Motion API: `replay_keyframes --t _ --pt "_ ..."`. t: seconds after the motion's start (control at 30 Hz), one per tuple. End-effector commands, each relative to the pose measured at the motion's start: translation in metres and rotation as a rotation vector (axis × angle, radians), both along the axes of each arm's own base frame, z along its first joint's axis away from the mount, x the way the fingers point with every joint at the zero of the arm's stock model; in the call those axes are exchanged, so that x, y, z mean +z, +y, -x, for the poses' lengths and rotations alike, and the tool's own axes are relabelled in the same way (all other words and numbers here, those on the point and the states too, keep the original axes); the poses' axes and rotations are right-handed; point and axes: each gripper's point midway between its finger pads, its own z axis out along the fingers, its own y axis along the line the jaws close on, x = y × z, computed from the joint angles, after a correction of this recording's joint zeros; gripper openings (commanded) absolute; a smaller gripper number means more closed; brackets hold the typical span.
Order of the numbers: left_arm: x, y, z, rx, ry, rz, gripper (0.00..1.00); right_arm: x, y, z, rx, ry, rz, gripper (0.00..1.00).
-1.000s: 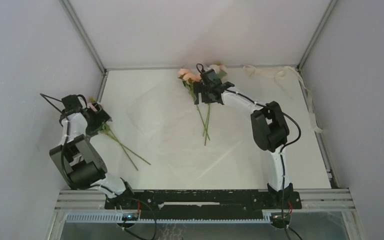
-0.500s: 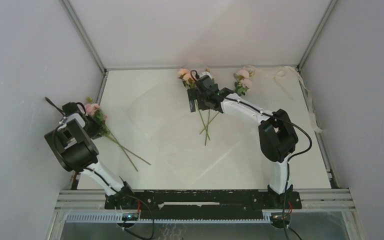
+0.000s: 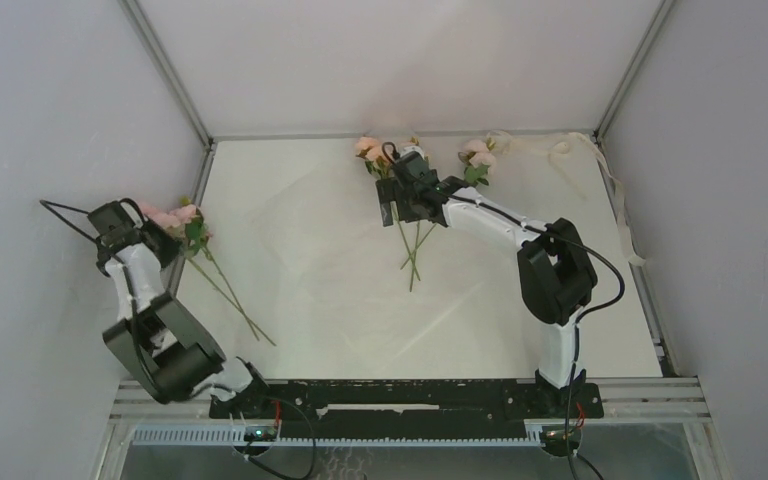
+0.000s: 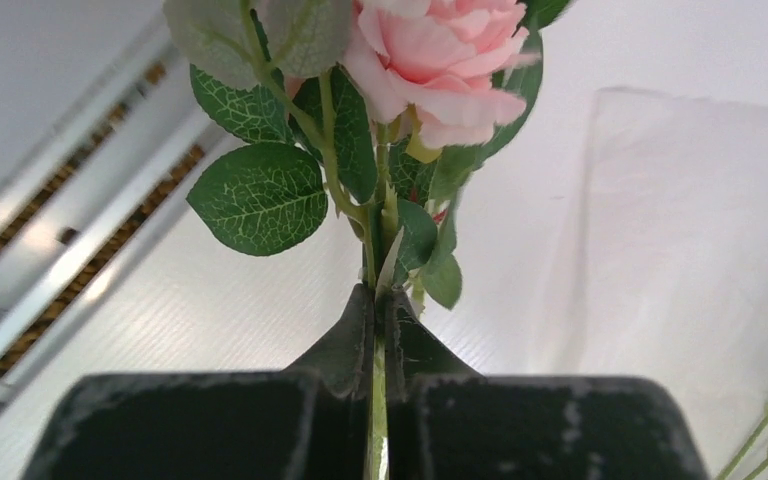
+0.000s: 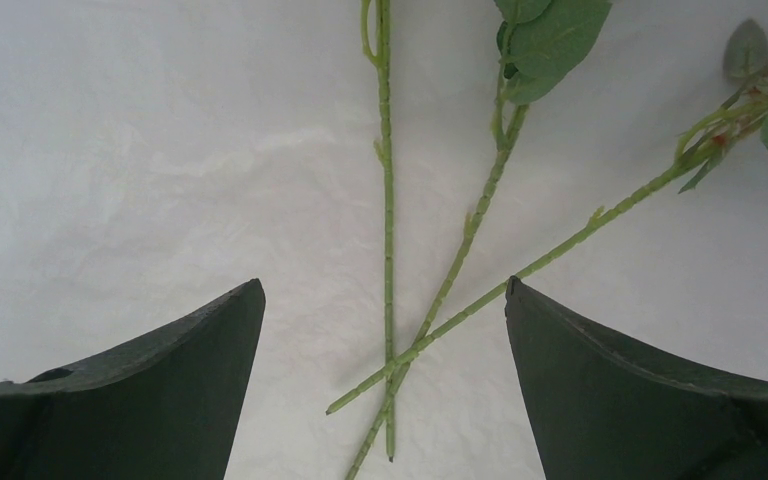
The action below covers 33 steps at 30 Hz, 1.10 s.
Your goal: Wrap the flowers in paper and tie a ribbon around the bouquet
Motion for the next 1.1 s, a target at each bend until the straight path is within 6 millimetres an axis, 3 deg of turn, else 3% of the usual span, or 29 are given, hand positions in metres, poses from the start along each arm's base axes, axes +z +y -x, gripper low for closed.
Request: replay_keyframes --t 0.0,0.07,0.13,0.17,0.23,0.3,0.4,0.47,0.57,0.73,0.8,0.9,0.93,1.0,1.03,1.07 --pt "0.097 0.015 0.004 -0.038 -0.164 -0.267 0.0 0.048 0.019 0.005 0.083 -0.098 -0.073 0.99" --pt "0.144 0.026 0.013 -0.025 -0.24 -0.453 0.0 0.055 0.026 0.011 0.12 -0.127 -0.067 0.99" --pt "0.181 0.011 0.017 -0.081 -0.316 -0.525 0.0 0.065 0.037 0.022 0.191 -0.15 -0.088 0.99" --pt "0.186 -0.007 0.01 -0.157 -0.354 -0.477 0.0 0.071 0.049 0.03 0.248 -0.158 -0.134 0.99" --pt "0.198 -0.06 -0.01 -0.335 -0.478 -0.317 0.0 0.096 0.082 0.054 0.422 -0.167 -0.31 1.0" --pt "0.209 -0.13 -0.023 -0.549 -0.572 -0.137 0.0 0.132 0.112 0.082 0.593 -0.205 -0.519 1.0" --pt "0.229 -0.224 -0.023 -0.817 -0.659 0.057 0.0 0.186 0.146 0.113 0.764 -0.3 -0.732 1.0" --pt "0.245 -0.266 -0.02 -0.927 -0.725 0.116 0.0 0.203 0.164 0.127 0.819 -0.328 -0.814 1.0" --pt "0.258 -0.306 -0.015 -1.021 -0.753 0.2 0.0 0.208 0.18 0.126 0.786 -0.334 -0.854 1.0" --pt "0.258 -0.336 -0.014 -1.053 -0.757 0.323 0.0 0.193 0.194 0.101 0.668 -0.285 -0.873 0.99" --pt "0.254 -0.34 -0.014 -1.042 -0.753 0.358 0.0 0.189 0.201 0.101 0.686 -0.259 -0.88 0.93" --pt "0.24 -0.339 -0.015 -1.03 -0.726 0.362 0.0 0.176 0.199 0.087 0.611 -0.243 -0.84 0.25" --pt "0.233 -0.334 -0.017 -1.015 -0.704 0.335 0.05 0.168 0.192 0.076 0.544 -0.232 -0.809 0.02" --pt "0.203 -0.306 -0.025 -0.916 -0.582 0.24 0.57 0.146 0.168 0.052 0.401 -0.204 -0.742 0.0" --pt "0.18 -0.278 -0.032 -0.812 -0.492 0.166 0.73 0.134 0.154 0.04 0.334 -0.191 -0.701 0.0" --pt "0.157 -0.25 -0.036 -0.718 -0.405 0.106 0.83 0.121 0.137 0.025 0.251 -0.184 -0.642 0.0"
